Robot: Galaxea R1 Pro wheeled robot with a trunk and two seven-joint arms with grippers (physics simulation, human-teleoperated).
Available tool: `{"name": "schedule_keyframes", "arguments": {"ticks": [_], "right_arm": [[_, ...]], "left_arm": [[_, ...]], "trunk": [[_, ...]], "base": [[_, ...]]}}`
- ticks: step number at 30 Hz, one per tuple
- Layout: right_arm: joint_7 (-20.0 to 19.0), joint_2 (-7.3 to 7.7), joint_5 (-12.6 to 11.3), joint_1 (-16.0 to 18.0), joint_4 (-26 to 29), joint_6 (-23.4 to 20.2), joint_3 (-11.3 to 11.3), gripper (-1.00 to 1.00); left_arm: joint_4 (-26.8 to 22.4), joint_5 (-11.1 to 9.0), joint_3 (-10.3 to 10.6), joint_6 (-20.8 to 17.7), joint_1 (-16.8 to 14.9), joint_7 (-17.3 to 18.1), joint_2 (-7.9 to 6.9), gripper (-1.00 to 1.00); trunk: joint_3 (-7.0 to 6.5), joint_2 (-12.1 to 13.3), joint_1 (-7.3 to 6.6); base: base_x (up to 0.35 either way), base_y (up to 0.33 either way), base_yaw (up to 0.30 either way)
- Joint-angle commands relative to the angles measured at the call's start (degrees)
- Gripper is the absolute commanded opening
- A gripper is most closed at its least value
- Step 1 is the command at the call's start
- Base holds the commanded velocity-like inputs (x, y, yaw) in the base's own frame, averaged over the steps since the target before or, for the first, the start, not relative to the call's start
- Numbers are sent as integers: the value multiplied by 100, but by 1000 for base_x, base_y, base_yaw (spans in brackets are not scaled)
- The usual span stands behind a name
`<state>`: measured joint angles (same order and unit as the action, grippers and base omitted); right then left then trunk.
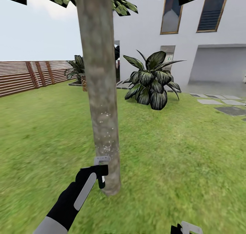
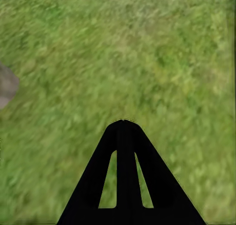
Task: In the garden, pick up the pesticide atomizer on the floor and spray pesticide onto both trees until each tree trunk is fully covered.
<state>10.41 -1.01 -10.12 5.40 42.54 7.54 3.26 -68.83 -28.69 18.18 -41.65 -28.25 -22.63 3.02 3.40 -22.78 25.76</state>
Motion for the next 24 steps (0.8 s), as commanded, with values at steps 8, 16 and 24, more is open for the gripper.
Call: {"name": "schedule_keyframes", "arguments": {"ticks": [8, 16, 24], "right_arm": [[-4, -4, -60, 5, 0, 29, 8, -100], [-4, -4, -60, 5, 0, 29, 8, -100], [-4, -4, -60, 5, 0, 29, 8, -100]], "left_arm": [[-6, -58, 7, -10, -2, -57, -3, -100], [-4, -58, 2, -2, -2, -57, -3, -100], [1, -89, -4, 7, 1, -57, 0, -100]], "trunk": [[13, -14, 2], [13, -14, 2], [13, -14, 2]], "base": [[-135, 329, -213], [-130, 328, -240], [-31, 331, -244]]}}
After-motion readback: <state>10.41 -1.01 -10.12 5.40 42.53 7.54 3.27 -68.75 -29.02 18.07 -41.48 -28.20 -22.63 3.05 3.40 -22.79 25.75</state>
